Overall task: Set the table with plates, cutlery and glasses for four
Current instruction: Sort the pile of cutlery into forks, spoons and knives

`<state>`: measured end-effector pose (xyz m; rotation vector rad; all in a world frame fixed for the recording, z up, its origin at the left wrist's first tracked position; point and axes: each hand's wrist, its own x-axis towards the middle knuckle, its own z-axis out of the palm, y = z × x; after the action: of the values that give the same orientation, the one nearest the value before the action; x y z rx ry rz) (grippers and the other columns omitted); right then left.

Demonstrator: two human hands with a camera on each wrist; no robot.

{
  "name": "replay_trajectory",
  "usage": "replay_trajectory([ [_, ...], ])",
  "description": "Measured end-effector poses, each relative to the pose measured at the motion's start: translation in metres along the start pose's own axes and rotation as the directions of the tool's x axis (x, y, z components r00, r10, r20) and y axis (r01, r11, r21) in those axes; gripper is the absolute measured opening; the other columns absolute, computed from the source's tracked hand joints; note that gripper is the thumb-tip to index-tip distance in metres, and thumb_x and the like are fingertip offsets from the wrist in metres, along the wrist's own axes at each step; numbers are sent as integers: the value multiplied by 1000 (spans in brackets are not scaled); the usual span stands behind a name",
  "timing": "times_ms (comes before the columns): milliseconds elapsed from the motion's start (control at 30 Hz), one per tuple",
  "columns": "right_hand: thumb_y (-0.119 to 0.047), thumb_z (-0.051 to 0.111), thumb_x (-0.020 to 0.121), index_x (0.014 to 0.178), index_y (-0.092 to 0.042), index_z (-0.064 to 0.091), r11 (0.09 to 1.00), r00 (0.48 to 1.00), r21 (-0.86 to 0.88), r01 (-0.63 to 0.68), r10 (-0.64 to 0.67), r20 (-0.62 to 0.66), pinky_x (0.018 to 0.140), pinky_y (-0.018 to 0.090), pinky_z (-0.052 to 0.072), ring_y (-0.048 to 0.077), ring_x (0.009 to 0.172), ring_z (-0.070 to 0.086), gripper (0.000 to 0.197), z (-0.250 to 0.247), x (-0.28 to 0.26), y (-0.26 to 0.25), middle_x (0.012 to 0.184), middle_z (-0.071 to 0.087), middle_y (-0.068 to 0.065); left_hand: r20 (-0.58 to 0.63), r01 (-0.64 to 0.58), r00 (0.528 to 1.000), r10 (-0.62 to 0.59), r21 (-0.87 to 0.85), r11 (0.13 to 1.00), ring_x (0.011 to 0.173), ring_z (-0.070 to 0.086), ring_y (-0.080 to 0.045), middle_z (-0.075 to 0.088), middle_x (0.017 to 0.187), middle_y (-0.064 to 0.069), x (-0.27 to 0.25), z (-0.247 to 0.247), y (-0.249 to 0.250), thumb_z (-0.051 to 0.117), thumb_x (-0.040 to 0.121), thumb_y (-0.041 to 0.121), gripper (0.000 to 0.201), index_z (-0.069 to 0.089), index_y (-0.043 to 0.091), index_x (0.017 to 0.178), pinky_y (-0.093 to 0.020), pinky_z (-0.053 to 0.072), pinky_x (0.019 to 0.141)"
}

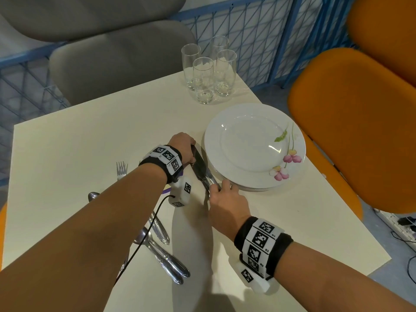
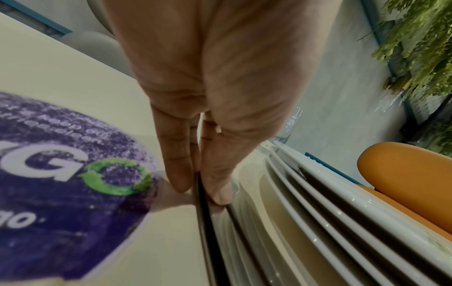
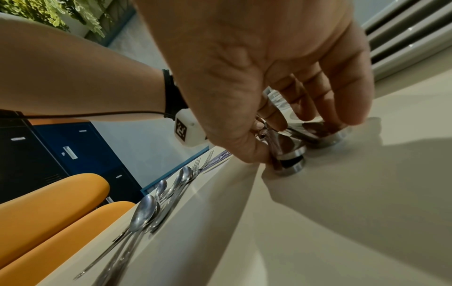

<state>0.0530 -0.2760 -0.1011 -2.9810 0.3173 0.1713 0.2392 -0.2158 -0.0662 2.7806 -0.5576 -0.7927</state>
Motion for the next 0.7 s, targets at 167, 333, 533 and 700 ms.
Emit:
replay_trajectory([
  [167, -6, 79, 43, 73, -4, 66, 1000, 1000, -28, -1, 1, 0, 35, 23, 26, 27, 44, 48, 33, 2, -1, -1, 66, 54, 14, -11, -10, 1000, 10, 12, 1000, 101, 65, -33, 67, 115, -17, 2, 0, -1, 74, 79, 8, 56, 55, 5, 132, -41, 52, 92],
  [333, -5, 78, 50, 78, -4, 66, 999, 1000, -33, -1, 1, 12, 35, 24, 31, 27, 46, 48, 31, 5, -1, 0, 70, 55, 15, -38, -29, 999, 31, 69, 997, 112, 59, -31, 60, 123, -15, 3, 0, -2, 73, 81, 11, 50, 59, 5, 128, -35, 50, 94],
  [533, -4, 77, 47, 77, -4, 65, 999, 1000, -31, 28, -28, -8, 36, 23, 25, 26, 44, 46, 32, 3, -2, 0, 67, 52, 14, -26, -36, 999, 37, 60, 998, 97, 64, -30, 66, 112, -18, 3, -1, -1, 72, 80, 7, 46, 60, 2, 125, -36, 53, 89],
  [700, -6, 78, 48, 79, -3, 66, 999, 999, -16, 28, -28, 17, 36, 24, 30, 27, 45, 47, 34, 0, -2, 0, 67, 53, 15, -37, -30, 999, 31, 28, 999, 106, 62, -32, 64, 117, -18, 1, -2, -3, 71, 81, 7, 48, 58, 2, 127, -39, 50, 94],
])
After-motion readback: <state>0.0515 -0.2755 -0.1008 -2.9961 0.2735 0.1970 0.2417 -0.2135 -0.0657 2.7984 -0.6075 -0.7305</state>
